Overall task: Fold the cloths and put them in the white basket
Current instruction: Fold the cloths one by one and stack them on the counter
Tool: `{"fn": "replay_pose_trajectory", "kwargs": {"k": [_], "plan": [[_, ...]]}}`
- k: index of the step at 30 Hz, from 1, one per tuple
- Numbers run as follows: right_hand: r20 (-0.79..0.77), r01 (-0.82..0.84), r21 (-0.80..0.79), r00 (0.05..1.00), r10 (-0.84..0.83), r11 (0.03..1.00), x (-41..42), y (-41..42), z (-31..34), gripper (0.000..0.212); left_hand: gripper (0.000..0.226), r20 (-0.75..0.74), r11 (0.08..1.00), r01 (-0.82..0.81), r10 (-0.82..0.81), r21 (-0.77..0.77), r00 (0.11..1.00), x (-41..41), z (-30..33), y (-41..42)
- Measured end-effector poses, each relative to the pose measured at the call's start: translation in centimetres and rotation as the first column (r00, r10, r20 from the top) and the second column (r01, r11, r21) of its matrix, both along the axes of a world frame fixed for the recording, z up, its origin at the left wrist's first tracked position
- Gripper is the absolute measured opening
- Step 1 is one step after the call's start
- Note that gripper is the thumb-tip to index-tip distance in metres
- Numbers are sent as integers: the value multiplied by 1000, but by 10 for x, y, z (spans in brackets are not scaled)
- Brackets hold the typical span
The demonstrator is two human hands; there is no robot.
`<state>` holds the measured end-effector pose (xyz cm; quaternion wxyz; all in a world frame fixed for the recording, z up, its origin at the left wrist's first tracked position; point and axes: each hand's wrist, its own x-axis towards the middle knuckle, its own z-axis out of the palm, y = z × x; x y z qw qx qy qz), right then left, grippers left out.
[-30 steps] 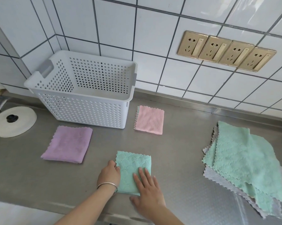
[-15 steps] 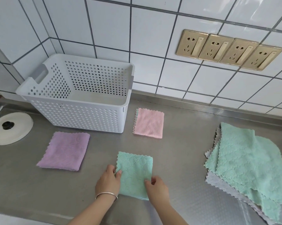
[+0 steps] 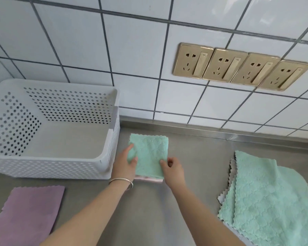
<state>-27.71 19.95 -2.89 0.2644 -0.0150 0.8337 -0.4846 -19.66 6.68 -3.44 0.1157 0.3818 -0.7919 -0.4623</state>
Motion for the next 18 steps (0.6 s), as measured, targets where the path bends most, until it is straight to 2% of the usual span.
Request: {"fn": "replay_pose_trajectory", "kwargs": {"k": [3,6,12,18], "plan": [[57,32,47,998,-35,998,-19,-10,-20,13,50,127,1000,4,-6,19,992,-19,-26,-10],[98,51,93,993,-60,994,-25,-13,-34,14,50,213,999,0,9,-39,977,-23,-42,-10],[2,62,130,998,-63,990,-23,-15,-41,13,49,106,991,-77,89,-108,990,-25,-40,0],[5,61,168,998,-63,984,-16,-16,-45,21,49,232,994,-19,44,-106,972,-19,-48,1]]}}
